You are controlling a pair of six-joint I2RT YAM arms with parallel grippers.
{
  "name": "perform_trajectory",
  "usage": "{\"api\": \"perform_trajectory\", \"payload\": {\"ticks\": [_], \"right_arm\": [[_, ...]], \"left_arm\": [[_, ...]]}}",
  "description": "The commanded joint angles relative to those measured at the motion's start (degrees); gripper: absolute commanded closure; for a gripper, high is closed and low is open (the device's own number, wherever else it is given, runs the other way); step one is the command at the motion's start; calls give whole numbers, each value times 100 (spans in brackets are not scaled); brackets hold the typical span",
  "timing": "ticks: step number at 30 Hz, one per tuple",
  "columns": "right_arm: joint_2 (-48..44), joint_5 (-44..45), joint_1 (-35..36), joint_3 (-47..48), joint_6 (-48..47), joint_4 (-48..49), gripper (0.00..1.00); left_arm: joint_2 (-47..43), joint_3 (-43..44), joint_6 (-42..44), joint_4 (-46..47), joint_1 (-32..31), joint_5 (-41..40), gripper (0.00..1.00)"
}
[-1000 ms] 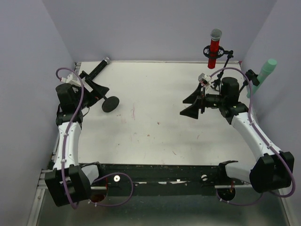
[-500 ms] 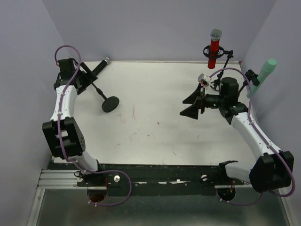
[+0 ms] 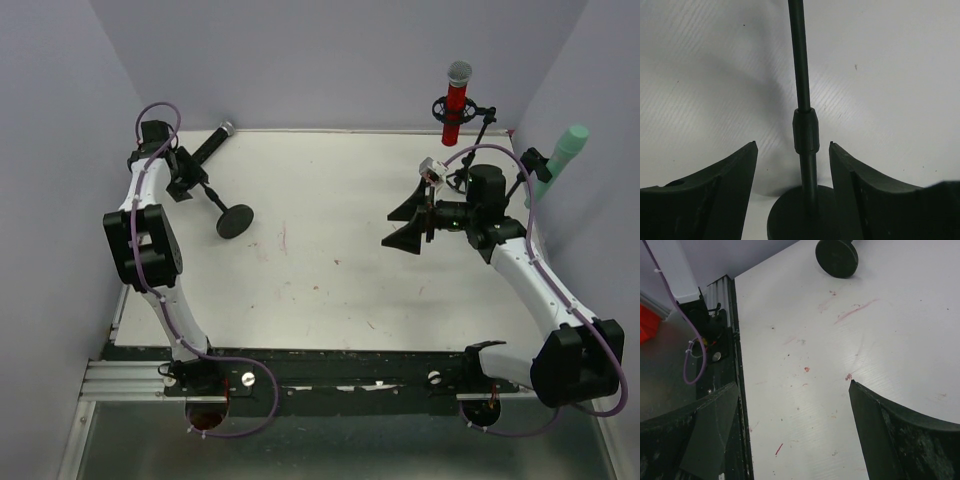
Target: Attach the microphones to the stand
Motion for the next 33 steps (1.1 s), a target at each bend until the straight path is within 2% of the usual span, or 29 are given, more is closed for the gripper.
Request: {"api": "perform_trajectory", "payload": {"ticks": [1, 3, 5, 8, 10, 22, 29, 33], "right_arm": [[71, -126, 37, -30, -124, -72, 0], [80, -144, 46, -21, -142, -98, 0], [88, -170, 46, -21, -151, -107, 0], [97, -214, 46, -30, -151, -107, 0], [115, -284, 55, -48, -159, -107, 0], [106, -346, 108, 31, -300, -274, 0], [62, -355, 108, 58, -344, -335, 0], [27, -390, 108, 75, -353, -353, 1]], "left_arm": [[387, 470, -104, -361, 26, -186, 34], [581, 672, -139, -458, 35, -221, 34], [765, 831, -166, -502, 35, -169, 39], [968, 1033, -219, -607, 26, -124, 39], [1047, 1148, -227, -607, 8, -19, 47], [1627, 2264, -209, -1582, -150, -466, 50], [1663, 2317, -271, -1872, -273, -678, 50], [1392, 1810, -254, -1743, -334, -766, 49]]}}
